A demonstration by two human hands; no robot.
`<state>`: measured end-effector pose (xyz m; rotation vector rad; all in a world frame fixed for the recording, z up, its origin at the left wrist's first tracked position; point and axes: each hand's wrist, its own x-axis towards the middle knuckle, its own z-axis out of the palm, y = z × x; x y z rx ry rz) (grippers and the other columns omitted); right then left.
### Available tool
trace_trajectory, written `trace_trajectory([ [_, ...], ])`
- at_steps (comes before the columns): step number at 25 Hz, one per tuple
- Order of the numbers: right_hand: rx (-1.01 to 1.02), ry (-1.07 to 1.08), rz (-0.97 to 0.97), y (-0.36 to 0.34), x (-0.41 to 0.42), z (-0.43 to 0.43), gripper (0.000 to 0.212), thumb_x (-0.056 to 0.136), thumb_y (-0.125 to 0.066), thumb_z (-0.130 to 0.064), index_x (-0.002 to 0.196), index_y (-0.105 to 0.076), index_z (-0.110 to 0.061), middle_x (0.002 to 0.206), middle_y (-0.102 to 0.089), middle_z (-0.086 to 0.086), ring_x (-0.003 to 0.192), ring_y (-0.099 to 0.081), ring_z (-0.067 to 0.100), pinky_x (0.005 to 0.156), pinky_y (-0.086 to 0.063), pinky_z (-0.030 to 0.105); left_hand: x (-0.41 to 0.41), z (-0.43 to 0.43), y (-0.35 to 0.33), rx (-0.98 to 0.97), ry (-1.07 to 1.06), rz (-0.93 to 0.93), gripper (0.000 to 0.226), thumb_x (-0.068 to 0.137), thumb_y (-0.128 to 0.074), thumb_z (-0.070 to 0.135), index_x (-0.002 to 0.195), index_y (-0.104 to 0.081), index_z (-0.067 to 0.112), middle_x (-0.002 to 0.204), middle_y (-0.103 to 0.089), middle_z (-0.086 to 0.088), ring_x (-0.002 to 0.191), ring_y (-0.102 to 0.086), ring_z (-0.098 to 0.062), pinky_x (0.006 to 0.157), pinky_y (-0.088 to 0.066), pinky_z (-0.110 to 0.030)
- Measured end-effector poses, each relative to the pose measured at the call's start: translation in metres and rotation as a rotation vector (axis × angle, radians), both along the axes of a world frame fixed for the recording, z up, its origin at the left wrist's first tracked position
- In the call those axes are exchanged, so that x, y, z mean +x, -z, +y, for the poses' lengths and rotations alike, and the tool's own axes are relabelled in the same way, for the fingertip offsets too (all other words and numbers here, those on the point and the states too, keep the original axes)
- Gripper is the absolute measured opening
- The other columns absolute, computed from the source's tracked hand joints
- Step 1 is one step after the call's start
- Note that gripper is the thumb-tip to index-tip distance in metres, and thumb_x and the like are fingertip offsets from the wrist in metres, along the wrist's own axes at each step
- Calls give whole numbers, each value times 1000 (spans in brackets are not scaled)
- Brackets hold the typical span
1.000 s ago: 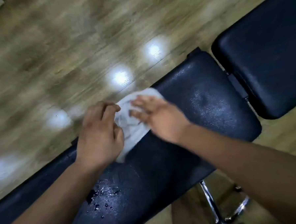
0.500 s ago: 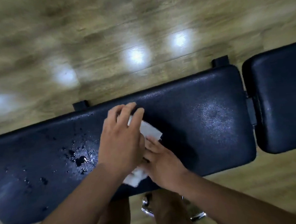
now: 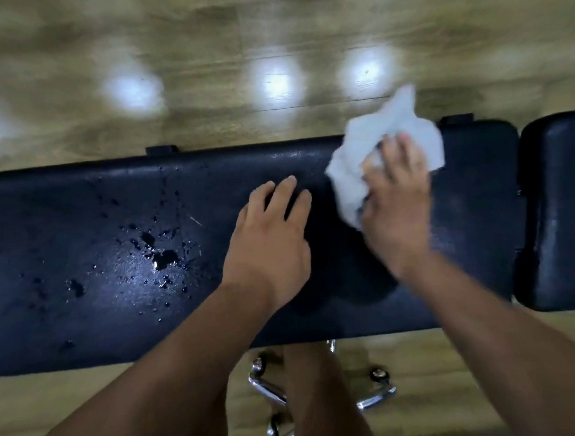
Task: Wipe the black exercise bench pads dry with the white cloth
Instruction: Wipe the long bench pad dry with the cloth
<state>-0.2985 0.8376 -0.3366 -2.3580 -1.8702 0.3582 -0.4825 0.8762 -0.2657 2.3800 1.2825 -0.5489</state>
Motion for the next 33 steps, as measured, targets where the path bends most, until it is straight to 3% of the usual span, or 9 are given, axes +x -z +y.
trace_trajectory([
  [1,-13,-159,43,1,-50,-23,50,76,-40,-20,121,-57,-8,141,-48,23,134,-35,43,110,-31,56,-1,4,-9,38,-38,65,63,62,-56,30,123,-62,17,137,-56,-10,128,-25,-29,119,-22,-38],
  [2,-49,-317,116,-2,-92,-54,50,80,-44,-22,127,-56,-10,141,-49,20,135,-35,40,114,-27,52,-7,0,-14,115,43,127,88,70,-7,66,118,-64,19,132,-60,-9,126,-28,-31,121,-12,-33],
  [3,-112,-462,173,-9,-118,-84,48,82,-51,-22,129,-57,-13,137,-54,16,135,-37,36,119,-20,44,-14,-10,-9,170,118,86,58,87,-53,58,129,-54,18,142,-51,-10,131,-26,-33,119,-11,-34],
  [7,-169,-902,96,-22,-78,-129,50,81,-60,-19,129,-51,-28,140,-54,5,138,-35,31,119,-17,43,-74,-45,13,-48,216,-38,65,78,-59,23,140,-41,14,154,-29,-16,139,-25,-40,110,-30,-50],
  [12,-49,-572,-221,-6,-6,-24,46,92,-44,-10,138,-45,-12,145,-42,18,137,-35,36,110,-31,45,-116,-105,6,-11,328,-147,56,80,-50,25,133,-53,9,149,-39,-18,133,-31,-44,107,-35,-56],
  [15,-28,-144,398,1,-41,19,44,98,-37,-15,141,-45,-18,139,-52,-2,132,-43,20,111,-34,38,-144,-134,0,-15,342,-161,59,77,-35,19,129,-59,7,145,-45,-18,130,-39,-44,107,-36,-55],
  [17,-41,-263,-41,-3,-101,7,56,83,-38,-8,137,-49,-9,149,-43,6,139,-33,33,116,-21,49,-164,-143,-1,7,304,-184,57,77,-38,20,129,-57,7,146,-41,-18,132,-35,-42,110,-28,-53],
  [27,-213,-813,22,-25,-162,-76,44,78,-55,-27,120,-58,-14,130,-51,16,124,-43,44,112,-25,56,-243,-140,19,-70,-10,25,90,66,-70,25,147,-34,9,155,-27,-20,139,-25,-49,109,-25,-65],
  [33,-81,-219,230,-16,-176,66,72,76,-65,-13,143,-40,-8,148,-40,14,140,-34,29,116,-27,44,-238,-141,14,-84,-17,78,85,87,-52,31,154,-4,11,162,3,-20,145,1,-48,115,-9,-64],
])
